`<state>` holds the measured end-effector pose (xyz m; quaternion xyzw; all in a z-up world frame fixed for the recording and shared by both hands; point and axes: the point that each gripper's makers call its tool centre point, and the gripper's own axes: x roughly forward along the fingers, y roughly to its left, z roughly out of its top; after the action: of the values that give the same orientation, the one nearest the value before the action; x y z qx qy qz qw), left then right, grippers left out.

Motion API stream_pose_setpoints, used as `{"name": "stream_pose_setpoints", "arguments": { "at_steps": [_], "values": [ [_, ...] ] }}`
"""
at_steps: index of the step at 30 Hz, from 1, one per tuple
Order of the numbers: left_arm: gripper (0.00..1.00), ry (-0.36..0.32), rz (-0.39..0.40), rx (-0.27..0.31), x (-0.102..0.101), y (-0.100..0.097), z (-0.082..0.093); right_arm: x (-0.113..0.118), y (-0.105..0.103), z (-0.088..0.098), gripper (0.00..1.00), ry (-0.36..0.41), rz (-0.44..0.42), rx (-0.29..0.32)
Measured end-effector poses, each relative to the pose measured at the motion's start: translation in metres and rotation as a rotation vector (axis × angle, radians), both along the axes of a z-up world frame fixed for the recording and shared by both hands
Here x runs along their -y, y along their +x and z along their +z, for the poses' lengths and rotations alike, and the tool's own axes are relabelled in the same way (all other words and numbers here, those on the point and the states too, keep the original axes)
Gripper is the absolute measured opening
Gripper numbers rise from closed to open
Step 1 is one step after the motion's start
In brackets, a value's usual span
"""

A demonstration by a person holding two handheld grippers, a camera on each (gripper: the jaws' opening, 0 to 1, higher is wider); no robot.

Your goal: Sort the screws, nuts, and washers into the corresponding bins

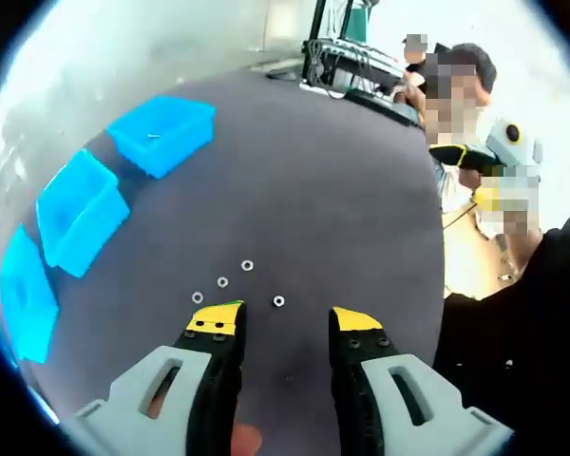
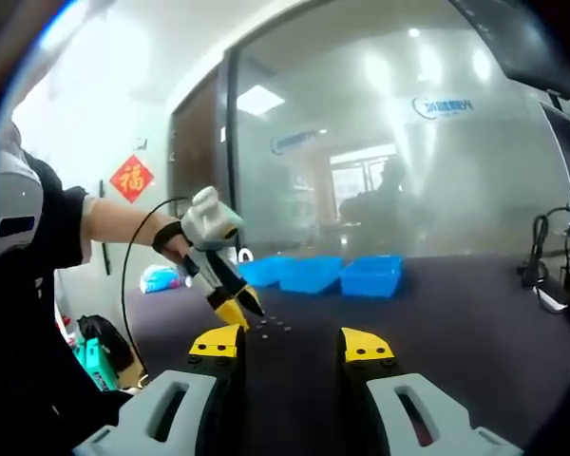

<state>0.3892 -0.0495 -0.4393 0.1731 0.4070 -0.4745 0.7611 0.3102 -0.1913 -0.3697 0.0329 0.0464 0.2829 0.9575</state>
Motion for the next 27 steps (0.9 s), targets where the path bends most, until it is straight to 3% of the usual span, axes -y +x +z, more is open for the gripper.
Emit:
{"name": "stream_pose_setpoints", "arguments": {
  "at_steps": [8, 12, 27],
  "values": [
    [0.31, 0.054, -0.010, 0.005, 0.000, 0.005, -0.015, 0.002, 0.001, -0.002, 0.34, 0.004, -0.002, -0.004],
    [0.24, 0.076, 0.005, 0.006, 0.000, 0.009, -0.020, 0.002, 0.002, -0.002, 0.34, 0.006, -0.003, -0.006],
    [0.09, 0.115, 0.002, 0.034, 0.000, 0.015, -0.028, 0.002, 0.002, -0.002, 0.34, 0.026, -0.011, 0.000]
  ]
}}
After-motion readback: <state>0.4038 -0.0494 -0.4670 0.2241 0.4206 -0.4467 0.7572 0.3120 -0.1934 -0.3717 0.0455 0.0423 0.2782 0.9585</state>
